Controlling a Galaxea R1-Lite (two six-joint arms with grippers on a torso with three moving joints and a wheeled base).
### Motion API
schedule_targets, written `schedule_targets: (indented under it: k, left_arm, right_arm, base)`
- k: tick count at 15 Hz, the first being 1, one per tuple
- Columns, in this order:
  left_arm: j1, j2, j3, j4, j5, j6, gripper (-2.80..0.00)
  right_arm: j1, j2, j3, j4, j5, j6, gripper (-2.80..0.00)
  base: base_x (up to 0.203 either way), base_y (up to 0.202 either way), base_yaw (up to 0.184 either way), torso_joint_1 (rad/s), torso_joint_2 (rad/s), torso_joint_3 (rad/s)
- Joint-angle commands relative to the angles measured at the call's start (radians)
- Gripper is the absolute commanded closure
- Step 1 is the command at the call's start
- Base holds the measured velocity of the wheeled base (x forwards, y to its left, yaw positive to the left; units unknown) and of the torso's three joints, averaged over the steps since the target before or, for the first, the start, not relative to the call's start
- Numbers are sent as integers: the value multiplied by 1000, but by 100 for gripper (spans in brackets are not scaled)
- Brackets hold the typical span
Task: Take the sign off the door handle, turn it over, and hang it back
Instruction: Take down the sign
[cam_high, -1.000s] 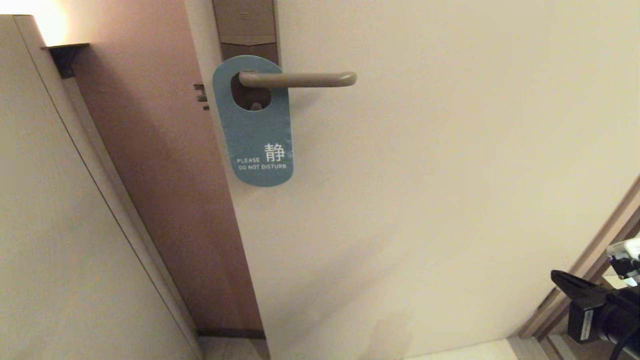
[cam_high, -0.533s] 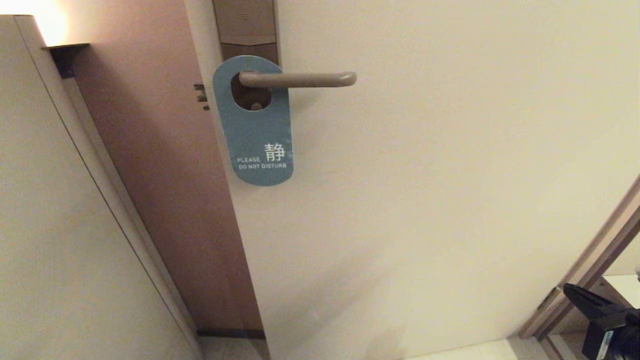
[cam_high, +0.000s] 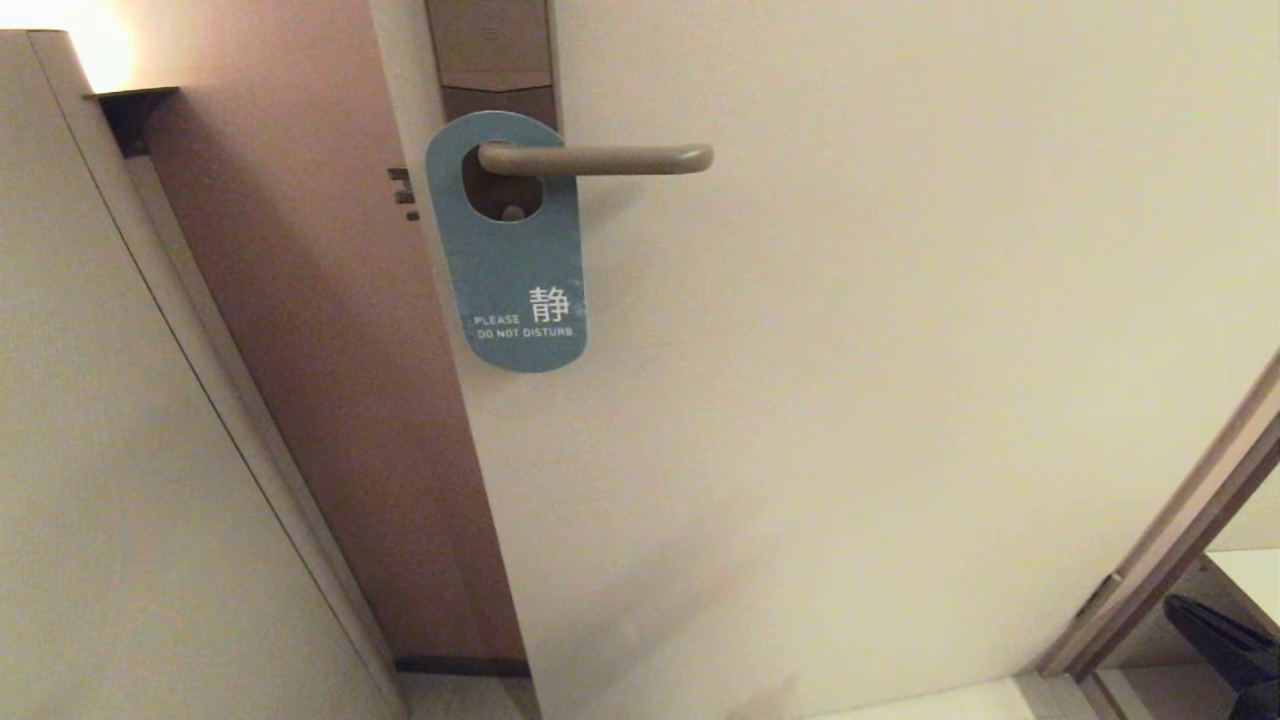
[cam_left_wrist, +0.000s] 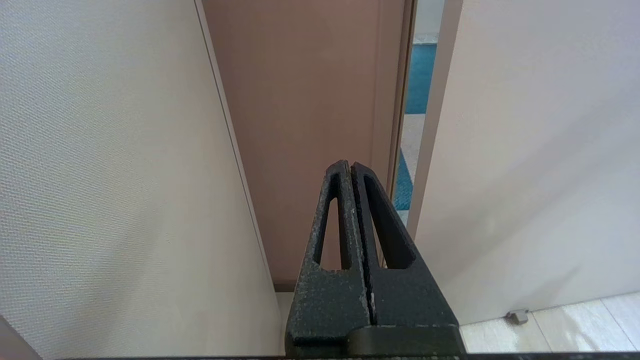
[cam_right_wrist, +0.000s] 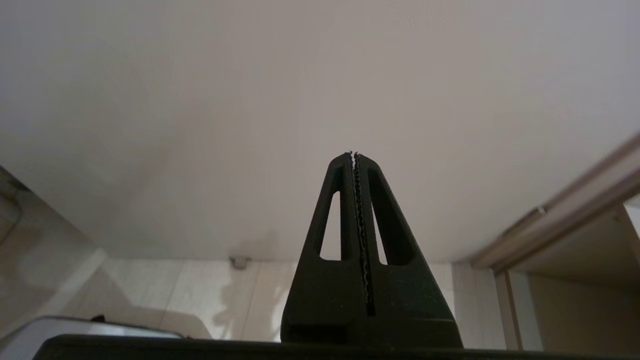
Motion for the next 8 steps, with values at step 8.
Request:
schedule_targets:
  k: [8]
  left_arm:
    - [2,1,0,1,0,1,0]
  right_arm:
    - [-113,-531,0,427,57,-1,0]
  base:
    - [0,0,0,0,0,0]
